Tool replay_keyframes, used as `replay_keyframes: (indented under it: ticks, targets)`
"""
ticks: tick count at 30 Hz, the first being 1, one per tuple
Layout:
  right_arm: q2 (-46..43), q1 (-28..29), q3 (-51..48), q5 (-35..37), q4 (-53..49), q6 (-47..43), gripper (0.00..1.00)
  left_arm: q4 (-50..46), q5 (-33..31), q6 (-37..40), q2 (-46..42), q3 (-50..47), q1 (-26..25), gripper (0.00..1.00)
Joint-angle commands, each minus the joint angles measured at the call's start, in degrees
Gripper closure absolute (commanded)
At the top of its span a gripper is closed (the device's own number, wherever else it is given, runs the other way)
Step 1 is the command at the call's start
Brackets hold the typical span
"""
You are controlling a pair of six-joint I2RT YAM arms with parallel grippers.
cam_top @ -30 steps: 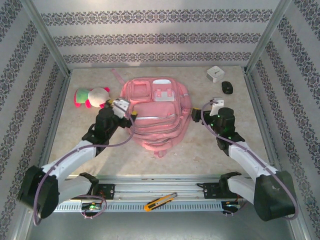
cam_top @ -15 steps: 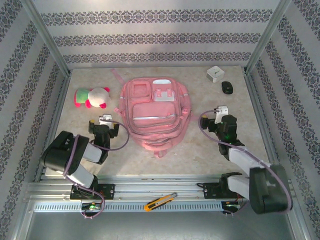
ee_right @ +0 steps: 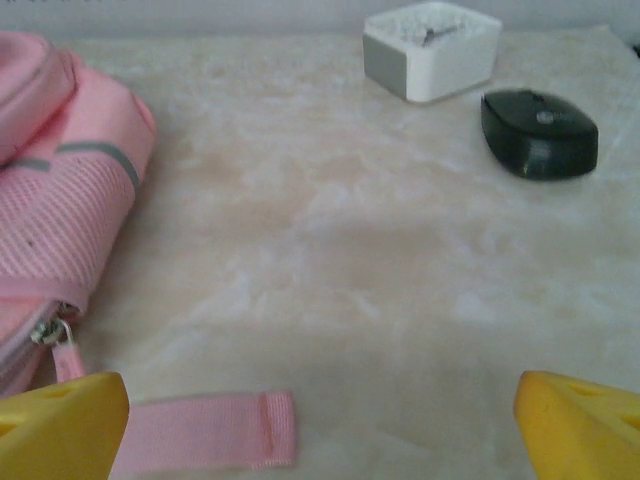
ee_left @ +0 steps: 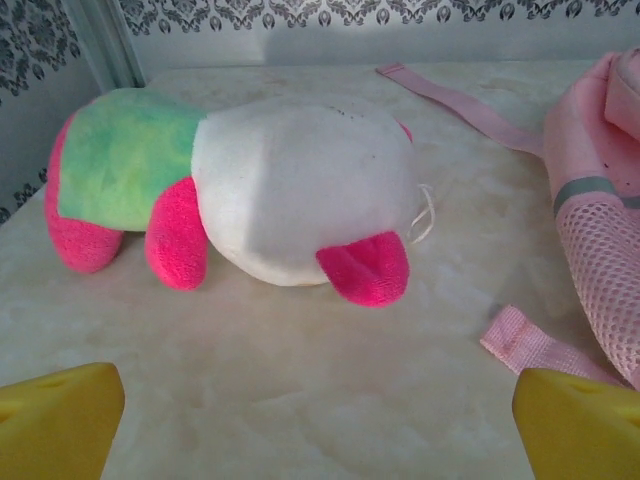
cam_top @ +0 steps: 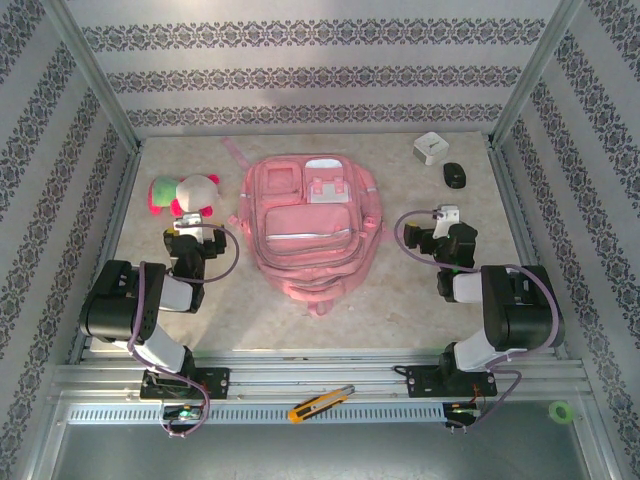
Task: Pack the student bag
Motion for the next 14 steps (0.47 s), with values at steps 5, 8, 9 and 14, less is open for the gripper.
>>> replay_keyframes:
  ticks: [5, 8, 9, 14]
  targets:
    - [-0.1, 0.3, 1.0, -1.4, 3.4, 0.8, 0.02, -5.7, 10.1, 1.6, -0.4, 4.0, 0.3, 0.01]
    - [-0.1, 0.3, 1.0, -1.4, 3.4, 0.8, 0.02, -6.4, 11.1, 2.0, -0.3, 4.4, 0.2, 0.01]
    - [-0.2, 0.3, 1.0, -1.4, 3.4, 0.8, 0.02, -6.2, 11.0, 2.0, -0.2, 4.5, 0.2, 0.01]
    - [-0.1, 0.3, 1.0, -1.4, 3.4, 0.8, 0.02, -6.2, 7.5, 0.7, -0.2, 4.4, 0.2, 0.01]
